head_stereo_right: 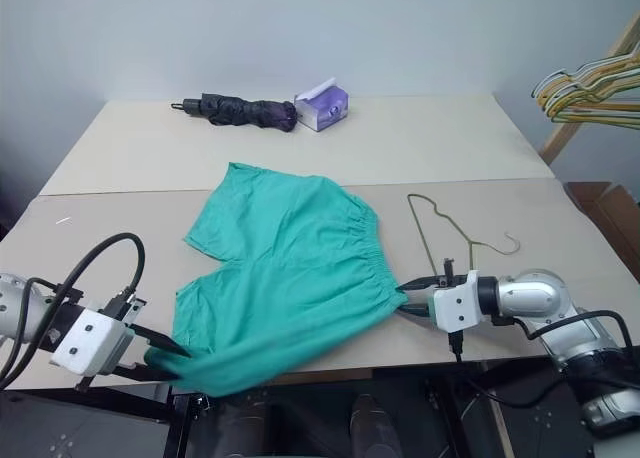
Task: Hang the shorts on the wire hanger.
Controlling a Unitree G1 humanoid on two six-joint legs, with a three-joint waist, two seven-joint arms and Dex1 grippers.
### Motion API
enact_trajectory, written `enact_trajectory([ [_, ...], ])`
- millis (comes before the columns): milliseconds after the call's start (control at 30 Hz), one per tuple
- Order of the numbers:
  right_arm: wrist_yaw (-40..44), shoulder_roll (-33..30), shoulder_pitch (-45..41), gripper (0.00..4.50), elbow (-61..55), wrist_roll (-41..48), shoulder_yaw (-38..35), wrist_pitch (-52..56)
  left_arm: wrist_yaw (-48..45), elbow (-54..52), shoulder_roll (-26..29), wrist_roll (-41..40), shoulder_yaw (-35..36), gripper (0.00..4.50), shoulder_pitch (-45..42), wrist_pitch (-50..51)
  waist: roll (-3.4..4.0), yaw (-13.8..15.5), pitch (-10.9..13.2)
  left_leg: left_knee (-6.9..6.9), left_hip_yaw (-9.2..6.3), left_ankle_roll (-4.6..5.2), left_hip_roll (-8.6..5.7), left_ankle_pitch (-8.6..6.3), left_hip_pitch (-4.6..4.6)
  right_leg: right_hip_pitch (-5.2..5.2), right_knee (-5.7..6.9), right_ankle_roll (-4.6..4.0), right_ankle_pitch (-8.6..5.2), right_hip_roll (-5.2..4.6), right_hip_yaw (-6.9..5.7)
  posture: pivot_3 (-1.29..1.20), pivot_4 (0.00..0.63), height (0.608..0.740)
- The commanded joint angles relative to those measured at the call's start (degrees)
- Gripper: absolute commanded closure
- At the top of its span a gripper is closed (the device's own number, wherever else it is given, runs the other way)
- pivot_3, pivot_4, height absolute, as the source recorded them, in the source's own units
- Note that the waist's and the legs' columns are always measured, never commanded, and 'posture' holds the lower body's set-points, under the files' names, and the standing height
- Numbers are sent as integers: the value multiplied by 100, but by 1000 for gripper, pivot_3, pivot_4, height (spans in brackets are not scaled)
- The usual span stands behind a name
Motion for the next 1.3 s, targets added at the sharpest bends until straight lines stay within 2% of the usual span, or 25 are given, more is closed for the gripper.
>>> enact_trajectory([
  [33,184,-262,246,1532,-690,460,-402,479,-302,252,-6,-73,368,2016,-205,-98,1,4,1,-1,0,0,1,0,0,0,0,0,0,1,-1,9,144,740],
  [167,252,-475,584,65,-1073,691,-802,1016,-631,604,-24,-270,626,705,-504,29,-2,13,2,0,5,-1,0,-1,-7,-6,-6,0,-1,-2,-1,14,141,740],
  [233,167,-621,802,0,-1227,957,-1163,1683,-582,856,-83,-507,707,51,-957,411,-5,26,5,0,5,-2,1,-1,-9,-8,-6,0,-1,-1,-2,13,141,740],
  [300,60,-719,993,0,-1382,1216,-1520,2355,-443,986,-172,-760,739,18,-1393,901,-4,59,6,1,4,-2,1,-1,-12,-12,-4,1,-1,-1,-4,8,141,740],
  [433,-705,-691,1162,0,-1919,1511,-2138,4184,139,824,-592,-1388,668,18,-2188,2158,-6,59,7,5,4,-3,0,-2,-18,-13,-5,4,0,-1,-4,-3,141,740],
  [600,-1584,-715,1149,0,-2523,1341,-2377,6165,891,440,-1276,-1775,480,18,-2828,3236,-10,0,9,4,1,-7,1,-5,-23,-17,-5,12,1,2,-5,-22,141,740],
  [700,-2039,-861,1004,0,-2774,1273,-2180,7819,1345,250,-1832,-1943,202,18,-3280,3797,-13,-9,11,7,0,-6,-1,-5,-33,-21,-8,15,2,2,-4,-56,139,740],
  [867,-2486,-648,594,0,-2842,1153,-1753,9454,1377,103,-2183,-1789,-10,18,-3439,4068,-27,-74,19,11,-3,-3,-2,-10,-38,-27,-11,19,3,3,-3,-68,158,740],
  [1000,-2835,-319,192,0,-2470,853,-1378,9872,1349,128,-2322,-1724,-79,18,-3587,4179,-52,-168,48,11,-6,-3,-1,-10,-41,-30,-11,18,3,5,-3,-89,171,740],
  [1100,-2721,-136,-110,575,-2022,794,-1224,9843,1276,203,-2399,-1678,-137,0,-3701,4224,-51,-181,65,10,-6,-2,-3,-11,-51,-39,-14,18,3,4,-2,-112,176,740],
  [1300,-2560,170,-644,2706,-968,738,-1192,9886,1100,316,-2558,-1594,-242,0,-3899,4308,-76,-273,96,10,-9,4,-2,-14,-56,-39,-17,21,1,6,-4,-157,186,740],
])
